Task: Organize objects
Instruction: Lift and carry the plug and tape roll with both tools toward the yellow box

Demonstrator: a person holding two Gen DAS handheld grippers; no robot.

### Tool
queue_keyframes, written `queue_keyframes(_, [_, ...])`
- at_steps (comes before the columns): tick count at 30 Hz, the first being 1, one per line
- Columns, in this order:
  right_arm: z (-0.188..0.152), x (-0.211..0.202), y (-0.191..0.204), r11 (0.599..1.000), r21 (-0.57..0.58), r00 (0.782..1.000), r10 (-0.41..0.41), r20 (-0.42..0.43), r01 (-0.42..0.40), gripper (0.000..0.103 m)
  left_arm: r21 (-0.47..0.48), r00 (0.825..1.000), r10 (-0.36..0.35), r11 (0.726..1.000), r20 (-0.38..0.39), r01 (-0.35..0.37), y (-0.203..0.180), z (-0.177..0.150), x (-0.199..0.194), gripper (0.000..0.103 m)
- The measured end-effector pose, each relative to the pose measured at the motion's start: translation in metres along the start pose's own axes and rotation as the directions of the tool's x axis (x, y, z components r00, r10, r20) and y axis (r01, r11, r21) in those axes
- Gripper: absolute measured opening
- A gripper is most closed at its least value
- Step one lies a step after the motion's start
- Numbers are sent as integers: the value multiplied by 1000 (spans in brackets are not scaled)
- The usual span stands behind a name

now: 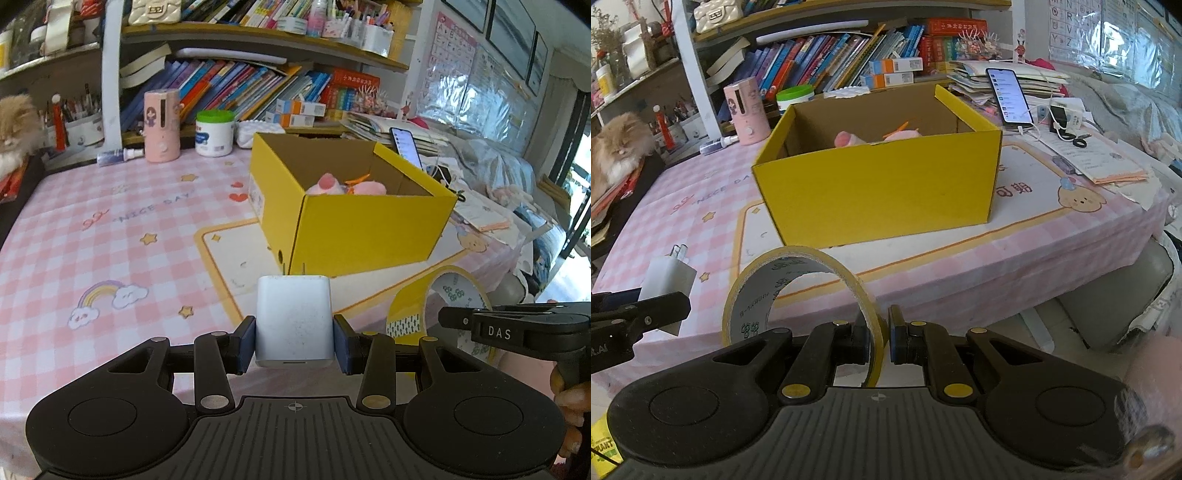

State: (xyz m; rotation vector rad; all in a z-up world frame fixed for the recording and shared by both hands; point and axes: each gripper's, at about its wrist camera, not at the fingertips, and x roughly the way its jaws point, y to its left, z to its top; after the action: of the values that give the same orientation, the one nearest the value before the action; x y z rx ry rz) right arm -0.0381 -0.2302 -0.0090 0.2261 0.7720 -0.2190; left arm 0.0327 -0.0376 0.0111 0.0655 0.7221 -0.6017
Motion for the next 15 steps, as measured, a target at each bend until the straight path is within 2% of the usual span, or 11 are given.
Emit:
queue_keyframes(7, [25, 7, -16, 1000, 14, 1000, 13, 20, -13, 9, 7, 997, 21, 1000, 72, -22, -12, 20, 3, 41])
queue_keyframes(15, [65, 5, -34, 999, -4, 994, 41, 97, -41, 9, 24, 984, 18, 999, 176, -23, -32, 58, 12, 41])
